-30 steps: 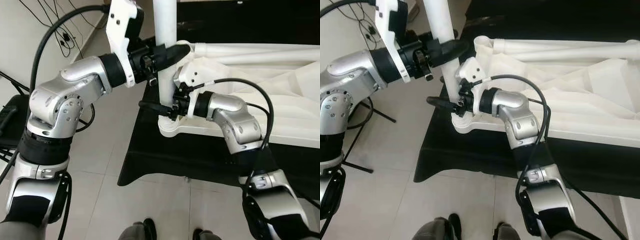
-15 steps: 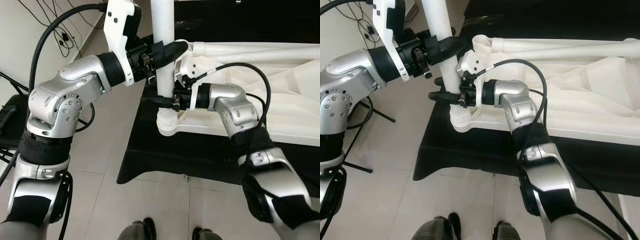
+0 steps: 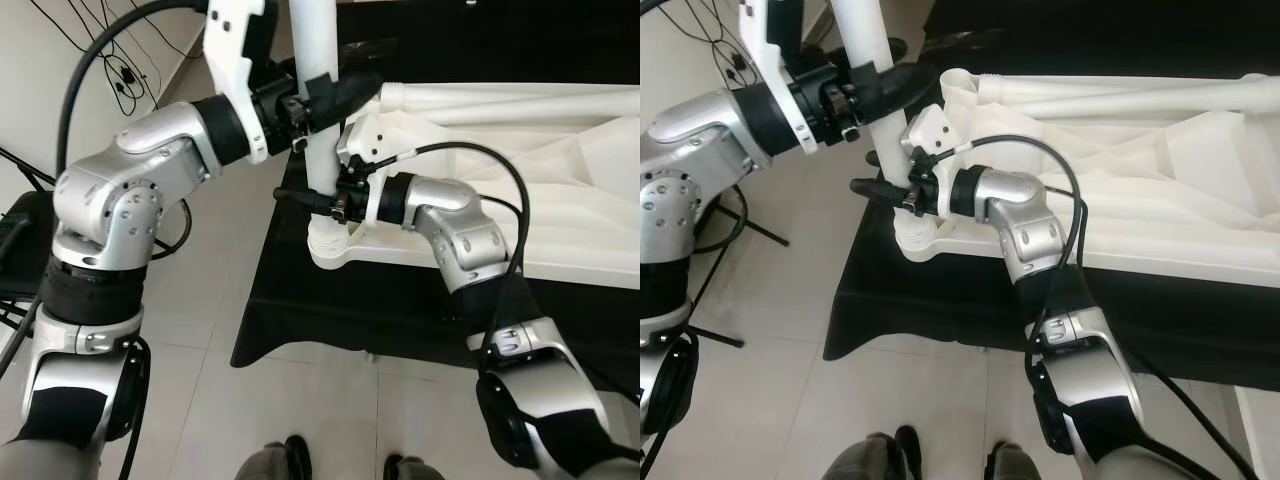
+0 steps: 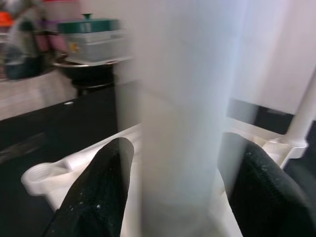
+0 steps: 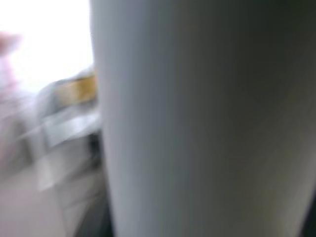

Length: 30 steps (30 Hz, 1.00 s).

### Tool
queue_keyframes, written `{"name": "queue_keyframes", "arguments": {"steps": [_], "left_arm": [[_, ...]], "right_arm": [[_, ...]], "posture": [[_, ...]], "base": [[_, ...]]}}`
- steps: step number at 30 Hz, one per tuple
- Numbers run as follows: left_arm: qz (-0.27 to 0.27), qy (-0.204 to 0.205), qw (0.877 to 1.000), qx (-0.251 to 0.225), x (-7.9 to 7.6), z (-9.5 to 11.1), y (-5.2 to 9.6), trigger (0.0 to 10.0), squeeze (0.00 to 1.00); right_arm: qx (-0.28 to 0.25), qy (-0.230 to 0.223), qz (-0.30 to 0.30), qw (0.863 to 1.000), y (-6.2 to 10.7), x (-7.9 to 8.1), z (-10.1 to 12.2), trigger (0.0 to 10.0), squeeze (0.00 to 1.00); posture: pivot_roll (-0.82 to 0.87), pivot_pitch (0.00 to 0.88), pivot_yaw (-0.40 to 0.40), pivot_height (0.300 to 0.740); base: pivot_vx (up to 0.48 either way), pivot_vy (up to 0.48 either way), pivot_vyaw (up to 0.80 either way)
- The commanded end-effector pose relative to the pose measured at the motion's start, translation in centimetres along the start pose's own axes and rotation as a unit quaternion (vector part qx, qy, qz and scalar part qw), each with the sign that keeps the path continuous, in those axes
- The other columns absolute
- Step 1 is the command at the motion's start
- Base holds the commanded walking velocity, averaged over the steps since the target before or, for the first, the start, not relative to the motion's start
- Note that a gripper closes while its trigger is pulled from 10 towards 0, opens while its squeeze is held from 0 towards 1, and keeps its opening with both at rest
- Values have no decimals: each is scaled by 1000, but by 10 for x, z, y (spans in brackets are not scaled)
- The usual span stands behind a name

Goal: Building children table

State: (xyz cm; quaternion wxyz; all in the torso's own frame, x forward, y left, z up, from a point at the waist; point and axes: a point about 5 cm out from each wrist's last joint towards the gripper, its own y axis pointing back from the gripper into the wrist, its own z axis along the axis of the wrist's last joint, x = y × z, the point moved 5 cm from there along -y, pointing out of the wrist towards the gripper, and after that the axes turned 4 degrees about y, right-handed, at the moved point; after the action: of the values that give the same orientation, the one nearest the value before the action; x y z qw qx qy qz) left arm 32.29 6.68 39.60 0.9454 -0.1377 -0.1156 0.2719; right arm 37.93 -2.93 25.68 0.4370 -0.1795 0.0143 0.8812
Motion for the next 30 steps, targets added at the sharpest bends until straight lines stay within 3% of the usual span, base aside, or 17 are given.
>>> {"name": "queue_keyframes", "arguments": {"steps": [1, 2, 10, 15, 17, 18, 20, 21, 24, 25, 28, 30], "left_arm": [[2, -7, 1000, -5, -1, 8, 8, 10000, 0], [11, -8, 1000, 1, 1, 6, 15, 10000, 0], [39, -16, 999, 11, 9, 0, 27, 10000, 0], [59, -23, 998, 13, 15, 0, 34, 10000, 0], [82, -33, 996, 23, 14, 2, 53, 10000, 0], [82, -33, 996, 23, 14, 2, 53, 10000, 0], [101, -38, 994, 31, 11, 2, 70, 10000, 0], [113, -40, 992, 39, 7, -3, 78, 10000, 0], [121, -41, 991, 44, 5, -6, 84, 10000, 0], [134, -32, 989, 47, 2, -13, 91, 10000, 0], [152, 5, 985, 81, -16, -50, 109, 10000, 0], [152, 5, 985, 81, -16, -50, 109, 10000, 0]], "right_arm": [[109, 10, -108, 988, 21, -18, -43, 0, 0], [132, 7, -95, 987, 28, -3, -58, 0, 0], [106, -7, -94, 990, 10, -5, -50, 0, 0], [109, -11, -96, 989, 10, -2, -50, 0, 0], [116, -13, -113, 987, 14, 2, -47, 0, 0], [116, -13, -113, 987, 14, 2, -47, 0, 0], [117, -15, -120, 986, 15, 2, -46, 0, 0], [112, -16, -117, 987, 14, 1, -44, 4275, 0], [109, -17, -115, 987, 12, 1, -43, 4275, 0], [106, -19, -114, 988, 11, 0, -42, 10000, 0], [98, -23, -107, 989, 7, -4, -40, 10000, 0], [98, -23, -107, 989, 7, -4, -40, 10000, 0]], "posture": [[98, 266, 69, 740], [75, 256, 77, 740], [75, 207, 65, 740], [73, 196, 63, 740], [73, 182, 62, 740], [73, 182, 62, 740], [80, 177, 63, 740], [82, 174, 61, 740], [82, 174, 61, 740], [84, 173, 64, 740], [87, 178, 63, 740], [87, 178, 63, 740]], "base": [[0, 0, 0], [0, 0, 0], [0, 0, 0], [0, 0, 0], [0, 0, 0], [0, 0, 0], [0, 0, 0], [0, 0, 0], [0, 0, 0], [0, 0, 0], [0, 0, 0], [0, 0, 0]]}}
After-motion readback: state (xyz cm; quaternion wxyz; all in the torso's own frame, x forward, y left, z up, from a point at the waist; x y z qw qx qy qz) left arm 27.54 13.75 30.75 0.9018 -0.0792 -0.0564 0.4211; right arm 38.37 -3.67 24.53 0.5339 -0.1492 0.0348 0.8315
